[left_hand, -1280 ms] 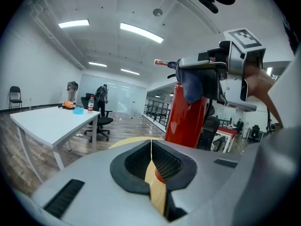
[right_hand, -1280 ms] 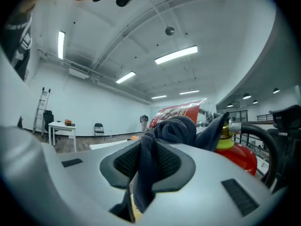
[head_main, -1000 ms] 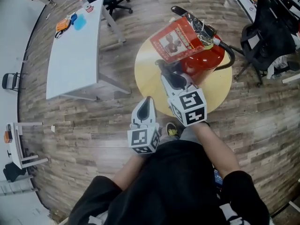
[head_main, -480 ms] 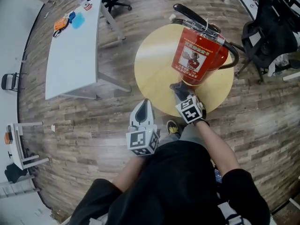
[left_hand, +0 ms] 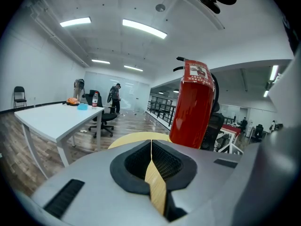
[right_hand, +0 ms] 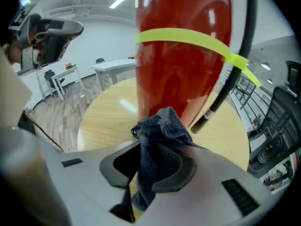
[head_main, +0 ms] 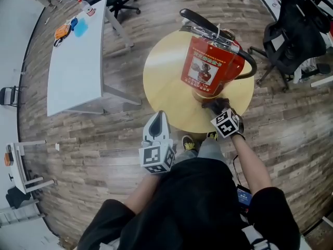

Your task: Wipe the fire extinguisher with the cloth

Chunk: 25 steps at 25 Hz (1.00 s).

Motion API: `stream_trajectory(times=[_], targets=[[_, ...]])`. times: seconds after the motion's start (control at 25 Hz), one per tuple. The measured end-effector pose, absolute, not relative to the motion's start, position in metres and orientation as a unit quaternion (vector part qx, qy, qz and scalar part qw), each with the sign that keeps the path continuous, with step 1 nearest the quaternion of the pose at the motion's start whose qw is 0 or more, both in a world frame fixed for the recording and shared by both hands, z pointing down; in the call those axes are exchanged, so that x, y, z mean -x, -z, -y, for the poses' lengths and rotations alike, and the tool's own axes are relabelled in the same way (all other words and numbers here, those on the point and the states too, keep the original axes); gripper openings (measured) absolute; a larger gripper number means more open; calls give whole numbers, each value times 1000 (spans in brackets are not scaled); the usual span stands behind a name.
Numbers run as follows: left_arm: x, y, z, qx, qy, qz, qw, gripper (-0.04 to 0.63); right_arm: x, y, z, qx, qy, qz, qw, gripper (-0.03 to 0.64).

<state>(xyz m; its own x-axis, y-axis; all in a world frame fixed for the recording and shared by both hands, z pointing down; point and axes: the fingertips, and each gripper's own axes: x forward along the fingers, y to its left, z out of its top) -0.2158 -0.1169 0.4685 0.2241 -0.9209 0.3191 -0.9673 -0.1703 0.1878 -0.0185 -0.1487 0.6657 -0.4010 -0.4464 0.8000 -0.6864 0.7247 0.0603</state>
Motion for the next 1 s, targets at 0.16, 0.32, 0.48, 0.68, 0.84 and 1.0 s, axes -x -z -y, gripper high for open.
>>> stream_trajectory(times=[0.16,0.32,0.48,0.68,0.84,1.0], targets=[[199,-469,124,-764,-74,616,178,24,-35,-649,188,-425,-159,815,361,78],[172,-467,139,-761,-84,618,178,25,-48,-614,230,-396,-110,863,296,78],[153,-454,149,-752,-85,632,167,25,-54,-589,235,-303,-67,909,280,80],[143,-450,156,-737,-89,649,164,25,-80,-519,252,-285,-87,945,133,78],[134,-446,161,-734,-91,655,158,25,-69,-405,254,-190,-57,980,-10,78],[128,-443,165,-730,-92,660,151,23,-64,-279,251,-99,-48,978,-176,78]])
